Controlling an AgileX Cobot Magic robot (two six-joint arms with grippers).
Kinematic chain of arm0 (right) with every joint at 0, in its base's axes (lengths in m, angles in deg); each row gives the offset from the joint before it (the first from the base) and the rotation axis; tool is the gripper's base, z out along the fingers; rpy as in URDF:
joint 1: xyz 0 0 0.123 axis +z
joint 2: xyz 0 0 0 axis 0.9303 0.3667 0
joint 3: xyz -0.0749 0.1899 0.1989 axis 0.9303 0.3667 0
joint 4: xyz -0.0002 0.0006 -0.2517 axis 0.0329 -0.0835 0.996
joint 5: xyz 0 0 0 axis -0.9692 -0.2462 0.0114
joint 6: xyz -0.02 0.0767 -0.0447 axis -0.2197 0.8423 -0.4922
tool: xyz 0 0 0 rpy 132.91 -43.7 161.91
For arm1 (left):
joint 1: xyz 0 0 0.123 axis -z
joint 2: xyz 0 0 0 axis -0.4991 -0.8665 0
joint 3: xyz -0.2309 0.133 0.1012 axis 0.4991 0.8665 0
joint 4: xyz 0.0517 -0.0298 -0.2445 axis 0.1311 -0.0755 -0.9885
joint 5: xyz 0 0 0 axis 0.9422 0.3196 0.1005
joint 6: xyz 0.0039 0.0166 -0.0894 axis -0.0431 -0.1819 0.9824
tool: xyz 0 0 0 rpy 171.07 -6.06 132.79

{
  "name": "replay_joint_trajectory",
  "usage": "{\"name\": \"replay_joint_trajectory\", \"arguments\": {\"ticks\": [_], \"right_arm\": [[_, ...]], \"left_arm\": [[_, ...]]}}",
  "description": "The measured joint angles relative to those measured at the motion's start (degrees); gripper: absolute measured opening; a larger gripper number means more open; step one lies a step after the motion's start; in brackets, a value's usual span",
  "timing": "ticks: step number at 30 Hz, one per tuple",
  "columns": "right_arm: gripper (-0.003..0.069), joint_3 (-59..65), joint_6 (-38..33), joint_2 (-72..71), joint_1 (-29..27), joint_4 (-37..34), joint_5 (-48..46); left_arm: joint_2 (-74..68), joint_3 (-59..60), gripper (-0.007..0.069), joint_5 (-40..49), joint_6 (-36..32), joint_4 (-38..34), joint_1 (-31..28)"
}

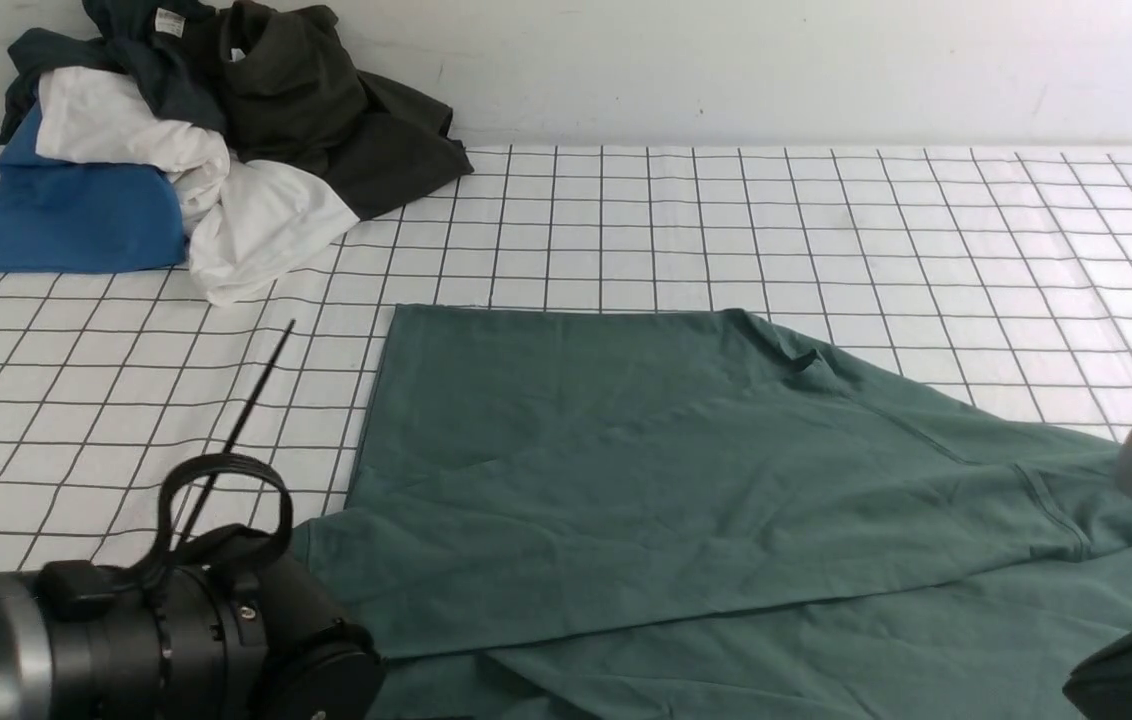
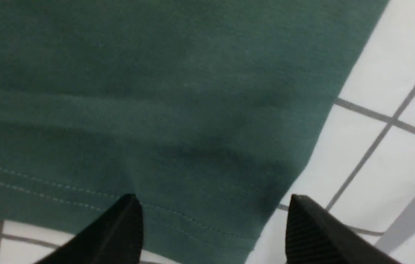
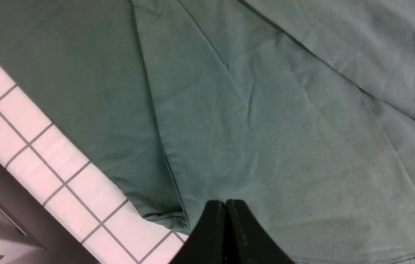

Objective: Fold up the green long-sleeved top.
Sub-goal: Use both arms simultaneously to clamp the lower edge of the clothing fabric

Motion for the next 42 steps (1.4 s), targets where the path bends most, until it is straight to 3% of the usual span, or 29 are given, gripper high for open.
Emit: {"name": "replay_joint_trajectory", "arguments": {"ticks": [3, 6, 10, 11, 15, 24, 28, 29, 33, 34, 37, 42], "right_arm": [[-0.0014, 0.0, 0.0, 0.0, 0.0, 0.1, 0.0], [-0.0014, 0.0, 0.0, 0.0, 0.0, 0.2, 0.0], [-0.0014, 0.0, 0.0, 0.0, 0.0, 0.2, 0.0], [-0.0014, 0.0, 0.0, 0.0, 0.0, 0.2, 0.0], [-0.0014, 0.0, 0.0, 0.0, 0.0, 0.8, 0.0], [0.0013, 0.0, -1.4, 0.0, 0.0, 3.9, 0.0], [0.0091, 1.2, -5.0, 0.0, 0.0, 3.9, 0.1], [0.0159, 3.6, -6.5, 0.0, 0.0, 3.9, 0.2], [0.0320, 10.9, -7.9, 0.4, 0.0, 3.9, 0.9], [0.0386, 14.0, -8.2, 0.4, 0.0, 3.9, 3.1], [0.0489, 20.8, -8.4, 0.4, 0.0, 4.0, 10.3], [0.0546, 27.7, -9.3, 0.4, 0.0, 6.6, 18.8]], "left_arm": [[-1.6, -0.1, 0.0473, 0.0, -0.2, -0.3, 0.0], [-2.1, -0.4, 0.0404, 0.1, -0.3, 0.4, 0.0], [-2.2, -0.4, 0.0239, -0.5, -0.3, 2.3, 0.0], [-2.2, -0.4, 0.0230, -0.5, -0.3, 2.4, 0.0], [-2.6, -1.4, 0.0030, 0.1, 0.3, 3.5, 0.0], [-0.3, -7.1, 0.0002, 9.6, 9.5, 12.8, -1.3], [4.0, -3.9, 0.0002, 10.8, 9.3, 12.2, -5.8], [6.6, -1.7, 0.0002, 11.0, 8.3, 11.5, -8.3], [11.0, 0.5, 0.0002, 10.7, 7.0, 10.2, -12.1], [12.0, 0.7, 0.0002, 10.4, 6.7, 9.9, -12.7], [12.9, 0.8, 0.0004, 10.4, 6.6, 9.4, -12.9], [13.0, 0.8, 0.0006, 9.6, 6.3, 9.3, -13.1]]}}
